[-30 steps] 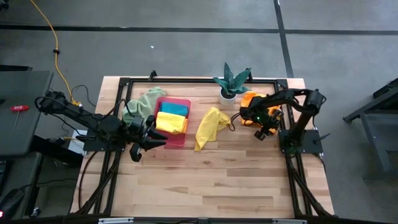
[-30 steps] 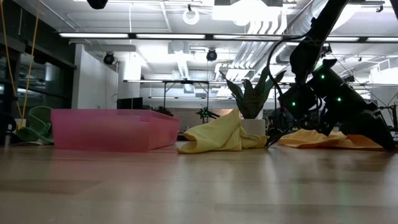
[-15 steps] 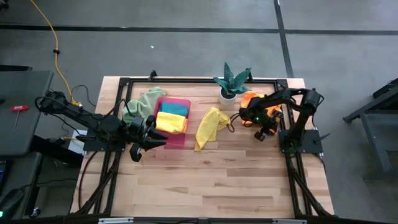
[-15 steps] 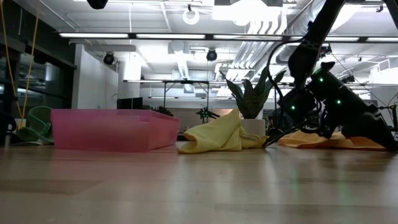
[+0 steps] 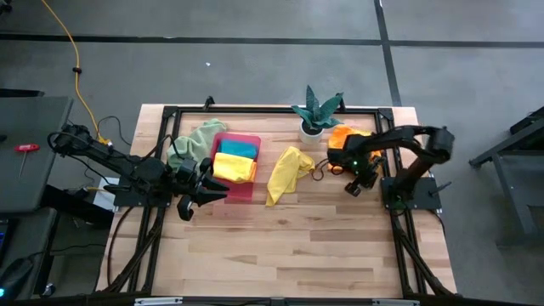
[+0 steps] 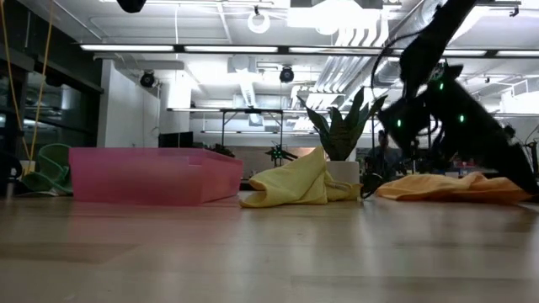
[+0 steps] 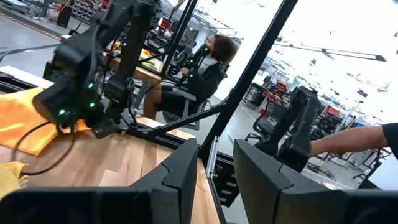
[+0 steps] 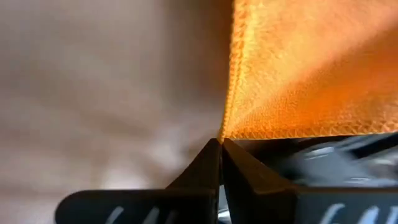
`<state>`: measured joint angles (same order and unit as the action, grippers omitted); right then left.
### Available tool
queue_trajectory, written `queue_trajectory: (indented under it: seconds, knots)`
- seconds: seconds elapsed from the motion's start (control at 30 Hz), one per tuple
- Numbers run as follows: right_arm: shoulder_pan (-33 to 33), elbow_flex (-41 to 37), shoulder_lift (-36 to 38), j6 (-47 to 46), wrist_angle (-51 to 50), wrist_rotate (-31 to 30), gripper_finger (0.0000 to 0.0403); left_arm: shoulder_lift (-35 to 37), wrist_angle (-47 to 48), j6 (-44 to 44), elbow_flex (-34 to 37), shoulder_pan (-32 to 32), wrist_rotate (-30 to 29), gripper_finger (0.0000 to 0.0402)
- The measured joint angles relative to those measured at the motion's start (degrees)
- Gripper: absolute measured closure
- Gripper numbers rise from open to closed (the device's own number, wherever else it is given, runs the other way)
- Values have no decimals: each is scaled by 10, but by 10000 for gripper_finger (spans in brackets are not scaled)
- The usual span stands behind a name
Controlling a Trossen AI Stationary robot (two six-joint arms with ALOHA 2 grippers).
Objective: Fold microfiber towels
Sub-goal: Fold the orange microfiber cloth
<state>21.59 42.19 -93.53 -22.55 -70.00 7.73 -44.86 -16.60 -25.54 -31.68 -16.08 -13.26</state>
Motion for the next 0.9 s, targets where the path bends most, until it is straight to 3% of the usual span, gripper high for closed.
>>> queue_trajectory:
  seconds: [0.3,0.47,0.63,0.8,0.9]
  knots:
    - [-132,0,182,-80,30,293,403,0,-19,1,0,0,0,308]
    - [-215,0,267,-187,149,401,403,0,-30,2,0,0,-9,308]
    - [-263,0,324,-315,358,418,403,0,-30,2,0,0,-24,308]
    - [-268,0,360,-388,547,371,403,0,-30,2,0,0,-26,308]
    - [-264,0,378,-391,607,334,403,0,-30,2,0,0,-26,308]
